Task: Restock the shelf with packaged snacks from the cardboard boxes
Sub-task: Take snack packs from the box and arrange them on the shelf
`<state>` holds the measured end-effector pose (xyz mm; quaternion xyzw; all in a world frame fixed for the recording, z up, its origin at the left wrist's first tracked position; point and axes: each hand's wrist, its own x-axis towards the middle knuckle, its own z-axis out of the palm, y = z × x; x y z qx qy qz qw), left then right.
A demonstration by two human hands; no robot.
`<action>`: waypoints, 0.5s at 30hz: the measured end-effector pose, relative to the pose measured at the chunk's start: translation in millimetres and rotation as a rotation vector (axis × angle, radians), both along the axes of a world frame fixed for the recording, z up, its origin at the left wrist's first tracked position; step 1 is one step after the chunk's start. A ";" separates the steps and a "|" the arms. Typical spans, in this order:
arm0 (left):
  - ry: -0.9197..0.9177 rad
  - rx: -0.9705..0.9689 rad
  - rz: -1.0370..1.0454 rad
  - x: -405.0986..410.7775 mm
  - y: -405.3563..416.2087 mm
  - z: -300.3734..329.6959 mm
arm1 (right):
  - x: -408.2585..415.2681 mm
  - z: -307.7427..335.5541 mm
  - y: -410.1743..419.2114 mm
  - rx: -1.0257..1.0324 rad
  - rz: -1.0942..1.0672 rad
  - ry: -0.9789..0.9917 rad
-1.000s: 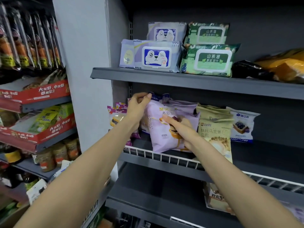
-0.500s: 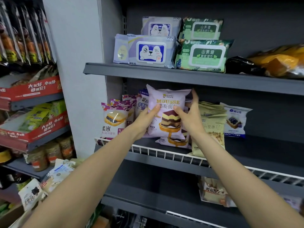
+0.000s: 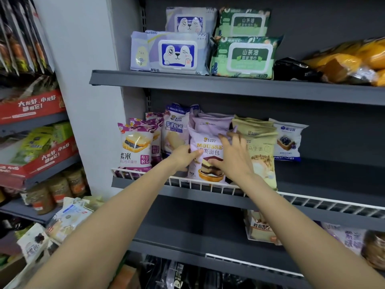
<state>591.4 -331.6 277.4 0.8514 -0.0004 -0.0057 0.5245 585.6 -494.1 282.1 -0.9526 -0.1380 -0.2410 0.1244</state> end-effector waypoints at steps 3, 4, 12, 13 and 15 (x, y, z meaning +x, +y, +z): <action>-0.182 0.267 0.125 -1.6 -3.4 -1.4 | -2.6 3.2 0.1 -0.067 -0.020 0.003; -0.226 0.322 0.171 -4.8 -3.9 -1.0 | -5.0 3.3 -0.1 -0.087 -0.004 -0.022; -0.496 0.504 0.398 -75.2 6.9 -4.6 | -50.1 -8.1 21.0 0.113 0.384 -0.043; -0.488 0.552 0.434 -88.3 11.3 -9.4 | -56.5 -12.2 28.3 0.124 0.438 -0.002; -0.413 0.641 0.493 -117.4 24.7 -24.0 | -71.0 -22.8 47.0 0.150 0.533 0.097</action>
